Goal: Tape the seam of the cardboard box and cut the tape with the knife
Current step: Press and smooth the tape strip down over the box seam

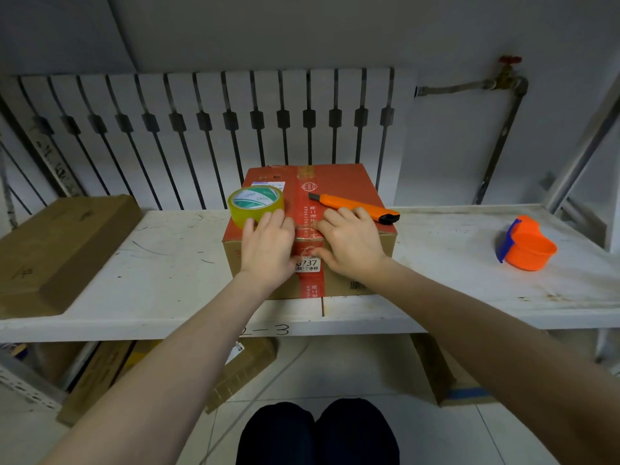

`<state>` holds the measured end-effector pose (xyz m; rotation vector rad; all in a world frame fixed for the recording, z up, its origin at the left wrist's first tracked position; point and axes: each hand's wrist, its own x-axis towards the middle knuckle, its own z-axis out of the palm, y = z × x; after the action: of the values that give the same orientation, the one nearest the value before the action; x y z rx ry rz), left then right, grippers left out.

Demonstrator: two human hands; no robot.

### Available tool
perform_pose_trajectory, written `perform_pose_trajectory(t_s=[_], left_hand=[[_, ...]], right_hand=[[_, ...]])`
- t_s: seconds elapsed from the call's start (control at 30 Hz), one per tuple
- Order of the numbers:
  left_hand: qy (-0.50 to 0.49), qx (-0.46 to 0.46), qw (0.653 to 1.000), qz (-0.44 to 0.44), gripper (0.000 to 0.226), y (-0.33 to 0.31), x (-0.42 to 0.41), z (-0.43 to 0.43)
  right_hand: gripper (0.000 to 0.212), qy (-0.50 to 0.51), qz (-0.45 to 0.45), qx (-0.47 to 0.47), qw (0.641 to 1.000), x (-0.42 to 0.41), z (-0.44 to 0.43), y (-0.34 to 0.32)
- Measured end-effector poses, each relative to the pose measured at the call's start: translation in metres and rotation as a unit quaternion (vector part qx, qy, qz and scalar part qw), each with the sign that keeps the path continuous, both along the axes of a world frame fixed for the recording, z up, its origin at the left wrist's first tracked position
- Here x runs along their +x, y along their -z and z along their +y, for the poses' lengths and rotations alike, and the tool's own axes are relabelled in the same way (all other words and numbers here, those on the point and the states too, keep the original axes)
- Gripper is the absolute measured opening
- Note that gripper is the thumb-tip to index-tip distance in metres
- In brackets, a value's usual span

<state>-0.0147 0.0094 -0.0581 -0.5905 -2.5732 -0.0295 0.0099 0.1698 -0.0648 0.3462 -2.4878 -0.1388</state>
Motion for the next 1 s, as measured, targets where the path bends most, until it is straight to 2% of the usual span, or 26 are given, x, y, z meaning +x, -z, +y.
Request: perform_pose_trajectory(t_s=[0.13, 0.27, 0.4, 0.53, 0.6, 0.67, 0.77, 0.83, 0.9, 1.0], left_hand=[[-0.008, -0.023, 1.000, -0.006, 0.043, -0.004, 0.008, 0.006], [0.022, -0.038, 0.998, -0.042, 0.057, -0.010, 0.015, -0.005], [-0.038, 0.097, 0.993, -0.056, 0.059, -0.036, -0.004, -0.017], [-0.109, 0.111, 0.977, -0.147, 0.038, -0.044, -0.023, -0.018], [-0.105, 0.165, 0.970, -0.147, 0.037, -0.046, -0.024, -0.015], [-0.074, 0.238, 0.956, -0.154, 0.040, -0.049, -0.020, -0.009], [0.000, 0.358, 0.913, -0.195, 0.043, -0.054, -0.006, 0.003], [0.056, 0.416, 0.881, -0.217, 0.038, -0.055, 0.004, 0.008], [0.098, 0.455, 0.854, -0.231, 0.030, -0.055, 0.015, 0.011], [0.139, 0.471, 0.842, -0.222, 0.023, -0.057, 0.029, 0.014]], right_hand=[[0.039, -0.009, -0.051, -0.058, 0.997, 0.001, -0.002, -0.001], [0.030, -0.032, -0.070, -0.174, 0.982, 0.006, 0.003, -0.003], [0.029, -0.035, -0.064, -0.254, 0.965, 0.013, -0.008, -0.009], [0.030, -0.063, -0.060, -0.257, 0.962, 0.023, -0.019, -0.011], [0.030, -0.070, -0.069, -0.281, 0.955, 0.024, -0.020, -0.013], [0.030, -0.069, -0.067, -0.346, 0.933, 0.021, -0.018, -0.019], [0.031, -0.074, -0.040, -0.436, 0.896, 0.017, -0.018, -0.037], [0.041, -0.065, -0.040, -0.434, 0.898, 0.017, -0.020, -0.051], [0.051, -0.042, -0.045, -0.398, 0.915, 0.019, -0.022, -0.062], [0.051, -0.026, -0.011, -0.307, 0.951, 0.029, -0.023, -0.072]])
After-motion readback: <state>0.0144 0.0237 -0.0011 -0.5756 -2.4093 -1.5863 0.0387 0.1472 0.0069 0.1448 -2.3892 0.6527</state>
